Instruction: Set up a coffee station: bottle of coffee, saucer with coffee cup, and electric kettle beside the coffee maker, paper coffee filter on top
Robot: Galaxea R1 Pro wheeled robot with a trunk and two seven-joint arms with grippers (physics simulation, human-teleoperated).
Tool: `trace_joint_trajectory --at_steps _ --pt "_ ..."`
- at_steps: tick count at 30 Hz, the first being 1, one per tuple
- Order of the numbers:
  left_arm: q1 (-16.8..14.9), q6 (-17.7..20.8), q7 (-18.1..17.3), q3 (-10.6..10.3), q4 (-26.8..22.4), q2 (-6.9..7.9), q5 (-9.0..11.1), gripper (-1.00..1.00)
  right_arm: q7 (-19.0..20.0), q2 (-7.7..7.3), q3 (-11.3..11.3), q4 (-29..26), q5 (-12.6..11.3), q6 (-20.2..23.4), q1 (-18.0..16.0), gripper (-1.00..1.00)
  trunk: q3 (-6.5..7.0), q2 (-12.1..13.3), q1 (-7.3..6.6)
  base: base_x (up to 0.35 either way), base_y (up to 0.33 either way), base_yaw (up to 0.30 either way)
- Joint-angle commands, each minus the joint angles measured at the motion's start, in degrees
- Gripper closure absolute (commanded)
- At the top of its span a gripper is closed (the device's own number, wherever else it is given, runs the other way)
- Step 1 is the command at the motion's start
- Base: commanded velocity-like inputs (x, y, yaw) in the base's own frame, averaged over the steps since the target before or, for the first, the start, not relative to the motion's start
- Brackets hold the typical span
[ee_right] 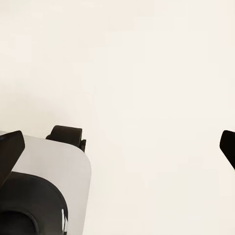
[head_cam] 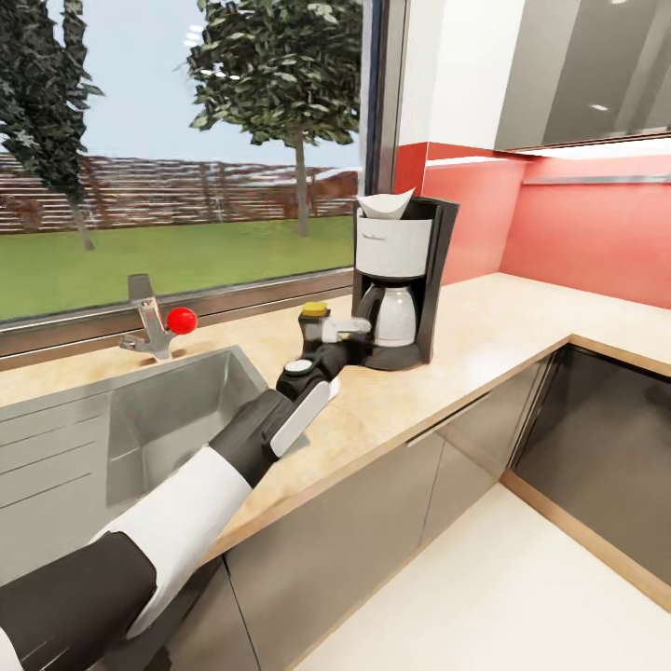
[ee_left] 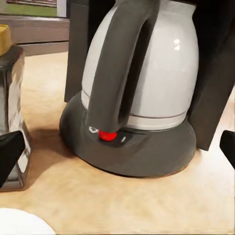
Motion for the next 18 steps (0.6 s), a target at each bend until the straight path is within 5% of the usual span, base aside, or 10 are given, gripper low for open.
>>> trace_joint_trajectory --at_steps 1,6,9,12,14,18 --pt "0.40 0.14 -0.54 -0.10 -0.52 0.00 0.50 -1.00 0.05 -0.02 0.01 0.03 0.26 -0.17 -0.05 -1.00 -0.06 -0.03 -0.01 0.000 0.000 0.000" --pt "3.73 0.14 -10.20 -0.55 -3.03 0.00 0.50 -1.00 0.05 -0.05 0.01 0.02 0.26 -0.17 -0.02 -1.00 -0.06 -0.03 -0.01 0.000 0.000 0.000" --pt "4.31 0.07 -14.43 -2.61 -3.25 0.00 0.50 -1.00 0.05 -0.03 0.01 0.03 0.26 -0.17 -0.04 -1.00 -0.06 -0.03 -0.01 0.000 0.000 0.000" --pt "4.59 -0.09 -18.32 -6.11 -4.09 0.00 0.54 -1.00 0.05 -0.02 0.01 0.03 0.26 -0.17 -0.03 -1.00 -0.06 -0.03 -0.01 0.000 0.000 0.000" --pt "6.60 -0.23 -23.21 -10.27 -6.61 0.00 0.58 -1.00 0.05 -0.05 0.01 0.03 0.26 -0.20 -0.04 -1.00 -0.06 -0.03 -0.01 0.000 0.000 0.000" --pt "9.40 -0.44 -27.16 -14.49 -7.85 0.00 0.59 -1.00 0.05 -0.06 0.01 -0.02 0.26 -0.22 -0.04 -1.00 -0.06 -0.03 -0.01 0.000 0.000 0.000"
